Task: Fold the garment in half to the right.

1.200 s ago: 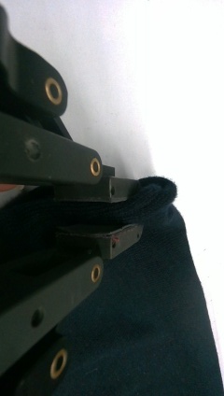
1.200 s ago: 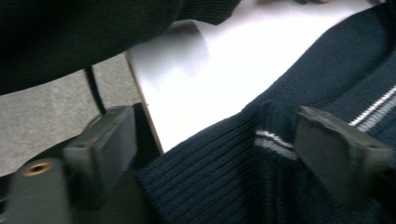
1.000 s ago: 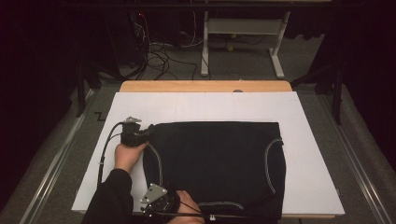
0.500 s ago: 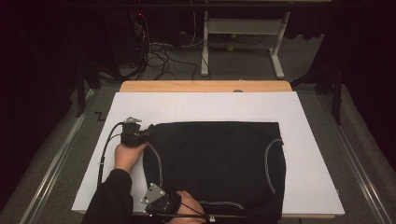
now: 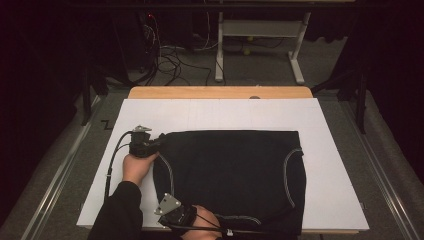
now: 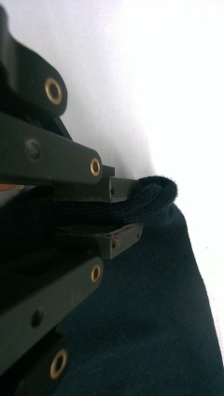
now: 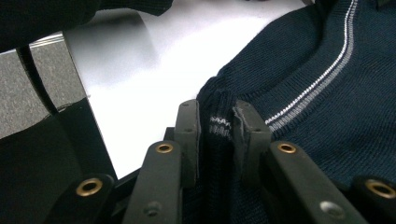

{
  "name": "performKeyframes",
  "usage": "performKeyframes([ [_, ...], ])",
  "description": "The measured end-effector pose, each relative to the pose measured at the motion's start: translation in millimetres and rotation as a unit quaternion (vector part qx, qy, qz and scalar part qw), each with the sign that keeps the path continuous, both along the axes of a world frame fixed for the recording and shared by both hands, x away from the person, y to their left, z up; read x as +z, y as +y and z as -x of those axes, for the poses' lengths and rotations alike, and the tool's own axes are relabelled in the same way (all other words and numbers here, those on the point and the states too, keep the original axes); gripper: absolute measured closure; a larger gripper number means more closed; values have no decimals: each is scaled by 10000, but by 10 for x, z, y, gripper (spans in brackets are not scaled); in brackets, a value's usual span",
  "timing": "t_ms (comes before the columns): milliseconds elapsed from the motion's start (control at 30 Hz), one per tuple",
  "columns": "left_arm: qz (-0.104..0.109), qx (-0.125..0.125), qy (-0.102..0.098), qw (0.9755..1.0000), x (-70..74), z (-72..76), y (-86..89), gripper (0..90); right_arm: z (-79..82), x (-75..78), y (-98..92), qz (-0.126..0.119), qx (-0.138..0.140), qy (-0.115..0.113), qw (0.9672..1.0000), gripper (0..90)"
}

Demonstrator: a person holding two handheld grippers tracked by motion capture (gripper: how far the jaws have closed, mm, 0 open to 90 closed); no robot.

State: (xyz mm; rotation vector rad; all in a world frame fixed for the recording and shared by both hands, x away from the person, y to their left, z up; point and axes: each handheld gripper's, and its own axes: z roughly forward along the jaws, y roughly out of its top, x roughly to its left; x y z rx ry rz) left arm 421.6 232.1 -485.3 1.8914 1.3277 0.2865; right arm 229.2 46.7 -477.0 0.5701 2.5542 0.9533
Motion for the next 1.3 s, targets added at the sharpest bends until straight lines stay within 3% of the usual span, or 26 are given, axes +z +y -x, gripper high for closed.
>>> performKeyframes([
  [300, 50, -3, 26, 10000, -2, -5, 11, 750, -14, 71, -57, -185, -3, 130, 9997, 767],
  [767, 61, 9, 35, 10000, -5, 1, 13, 748, 46, 175, -264, -674, -6, -138, 9976, 769],
  [900, 255, 43, 164, 9995, -13, -23, 54, 719, 55, 207, -316, -829, -37, -132, 9965, 769],
  [1033, 161, 61, 138, 9998, -9, -20, 33, 733, 57, 221, -341, -907, -29, -160, 9957, 769],
  [1167, 372, 113, 282, 9988, -12, -30, 74, 745, 52, 237, -360, -990, -2, -125, 9950, 769],
  [1300, 184, 142, 188, 9996, 10, -2, 33, 765, 46, 246, -368, -1036, 23, -138, 9945, 769],
])
